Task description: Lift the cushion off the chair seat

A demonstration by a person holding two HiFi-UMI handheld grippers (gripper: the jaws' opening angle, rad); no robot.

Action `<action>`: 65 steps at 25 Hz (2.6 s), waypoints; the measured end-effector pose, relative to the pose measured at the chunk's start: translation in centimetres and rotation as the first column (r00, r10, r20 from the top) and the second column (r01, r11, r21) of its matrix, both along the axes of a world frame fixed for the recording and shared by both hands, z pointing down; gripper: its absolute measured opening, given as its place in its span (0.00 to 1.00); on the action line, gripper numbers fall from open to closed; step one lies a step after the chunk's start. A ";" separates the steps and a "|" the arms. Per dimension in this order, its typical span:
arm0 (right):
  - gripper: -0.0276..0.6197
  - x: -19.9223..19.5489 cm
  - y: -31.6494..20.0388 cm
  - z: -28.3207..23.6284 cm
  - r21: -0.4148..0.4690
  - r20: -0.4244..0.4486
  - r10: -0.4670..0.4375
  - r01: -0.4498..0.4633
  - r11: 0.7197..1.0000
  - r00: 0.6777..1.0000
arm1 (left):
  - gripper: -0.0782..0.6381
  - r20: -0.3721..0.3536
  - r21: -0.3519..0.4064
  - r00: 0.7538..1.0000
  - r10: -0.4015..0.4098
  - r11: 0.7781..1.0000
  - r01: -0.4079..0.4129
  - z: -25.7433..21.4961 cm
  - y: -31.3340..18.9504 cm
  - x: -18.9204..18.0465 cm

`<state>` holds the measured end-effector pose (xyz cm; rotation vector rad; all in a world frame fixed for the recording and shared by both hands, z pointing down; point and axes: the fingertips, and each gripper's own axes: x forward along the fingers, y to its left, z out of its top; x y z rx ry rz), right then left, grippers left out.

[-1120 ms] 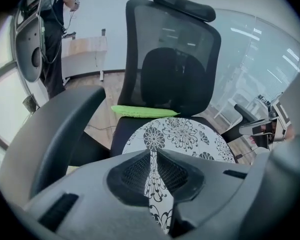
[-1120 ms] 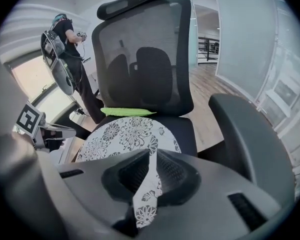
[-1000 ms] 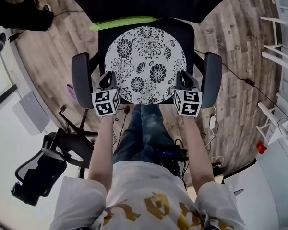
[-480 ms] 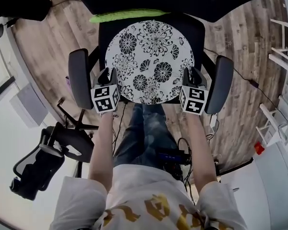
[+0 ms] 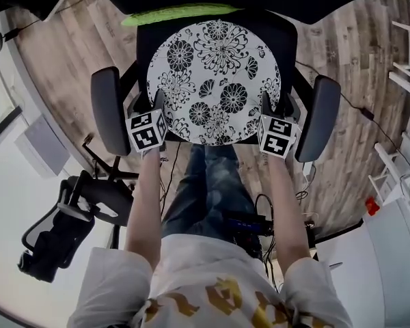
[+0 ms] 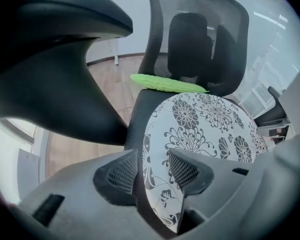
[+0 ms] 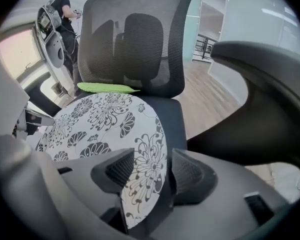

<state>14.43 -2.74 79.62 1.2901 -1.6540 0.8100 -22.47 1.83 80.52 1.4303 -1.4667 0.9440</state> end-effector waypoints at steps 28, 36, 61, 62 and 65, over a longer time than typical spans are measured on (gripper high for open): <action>0.09 -0.8 1.1 2.7 -0.148 0.009 -0.206 0.205 0.967 0.979 | 0.14 0.141 -0.086 0.978 0.151 0.986 -0.139 1.8 0.1 1.3; 0.08 -0.7 1.1 2.7 -0.151 0.016 -0.181 0.181 0.972 0.983 | 0.14 0.123 -0.067 0.982 0.146 0.988 -0.139 1.9 -0.1 1.1; 0.07 -0.9 1.2 -2.7 -0.123 0.044 -0.039 0.044 0.991 0.998 | 0.13 0.088 -0.045 0.984 0.158 0.987 -0.155 -3.5 -1.4 2.3; 0.07 -1.0 1.3 -2.9 -0.125 0.051 -0.034 0.041 0.991 0.998 | 0.13 0.088 -0.044 0.982 0.166 0.986 -0.163 -3.8 -1.6 2.5; 0.07 -1.4 1.7 -3.5 -0.127 0.071 -0.028 0.036 0.991 0.997 | 0.13 0.088 -0.026 0.977 0.196 0.981 -0.195 -4.8 -1.9 3.1</action>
